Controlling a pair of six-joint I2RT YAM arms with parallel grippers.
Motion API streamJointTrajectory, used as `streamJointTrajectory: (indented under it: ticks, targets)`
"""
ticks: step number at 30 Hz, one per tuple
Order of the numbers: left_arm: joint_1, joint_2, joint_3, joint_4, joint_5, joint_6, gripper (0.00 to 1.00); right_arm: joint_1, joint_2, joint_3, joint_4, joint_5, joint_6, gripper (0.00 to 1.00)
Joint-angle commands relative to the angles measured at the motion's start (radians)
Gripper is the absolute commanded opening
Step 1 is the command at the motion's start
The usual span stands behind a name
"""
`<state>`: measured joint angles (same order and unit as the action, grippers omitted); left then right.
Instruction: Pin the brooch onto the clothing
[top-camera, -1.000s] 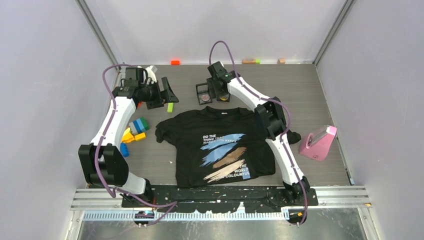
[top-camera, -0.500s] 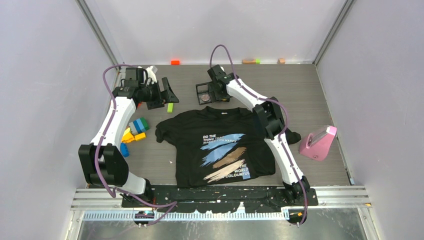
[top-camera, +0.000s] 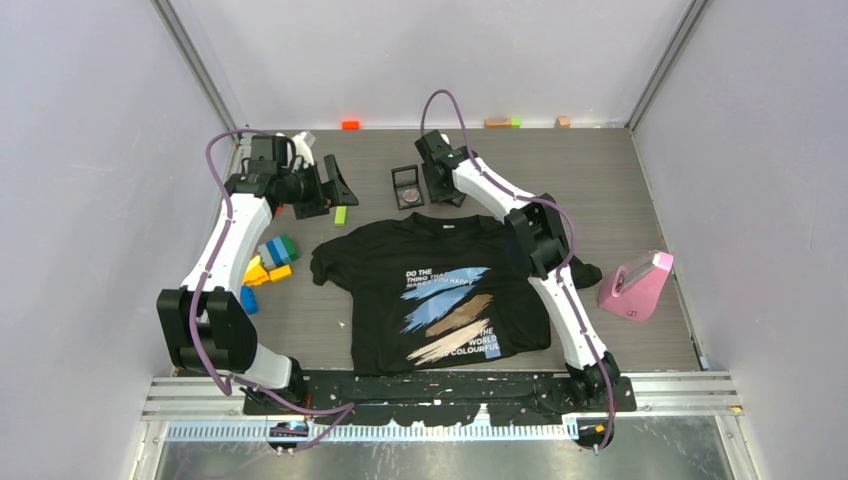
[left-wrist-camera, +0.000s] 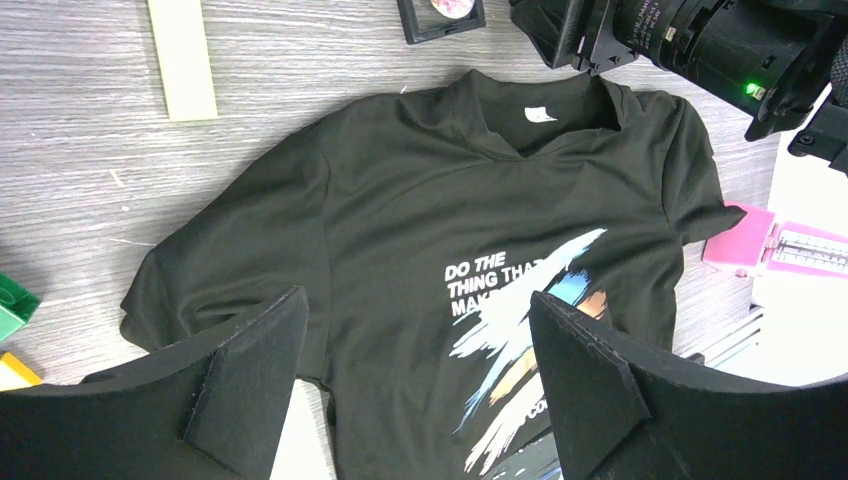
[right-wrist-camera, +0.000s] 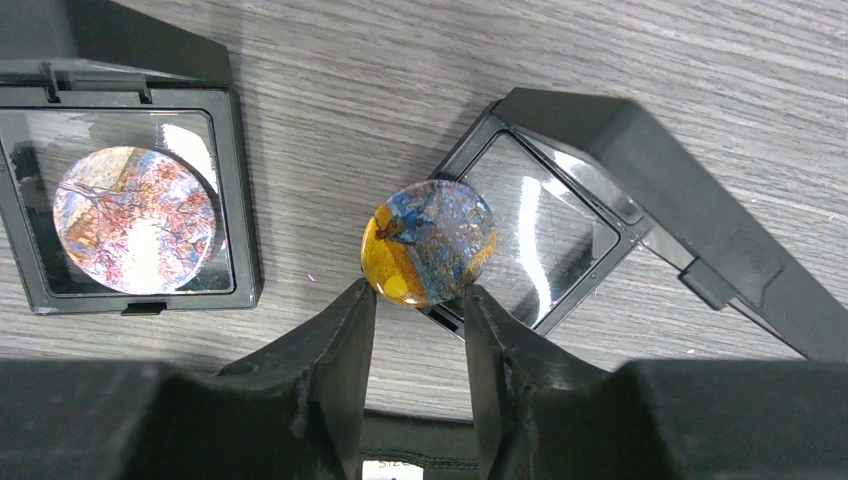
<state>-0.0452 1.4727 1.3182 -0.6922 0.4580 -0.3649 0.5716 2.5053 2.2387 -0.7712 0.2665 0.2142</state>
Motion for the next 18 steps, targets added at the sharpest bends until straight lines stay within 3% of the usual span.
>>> streamJointTrajectory:
  ticks: [1, 4, 9, 11, 18]
  targets:
    - [0.004, -0.019, -0.004, 0.033, 0.028, -0.011, 0.84, -0.004, -0.038, -0.020, 0.026, 0.018, 0.014, 0.40]
    - [0.004, -0.018, -0.005, 0.034, 0.031, -0.012, 0.84, -0.004, -0.073, -0.053, 0.062, 0.022, 0.010, 0.37]
    - [0.005, -0.014, -0.005, 0.035, 0.037, -0.014, 0.84, -0.004, -0.094, -0.072, 0.090, 0.032, -0.020, 0.60]
    - [0.004, -0.013, -0.005, 0.035, 0.038, -0.014, 0.84, -0.004, -0.093, -0.061, 0.090, 0.041, -0.025, 0.63]
    - [0.005, -0.010, -0.006, 0.037, 0.046, -0.016, 0.84, 0.003, -0.072, -0.017, 0.110, 0.092, -0.071, 0.64]
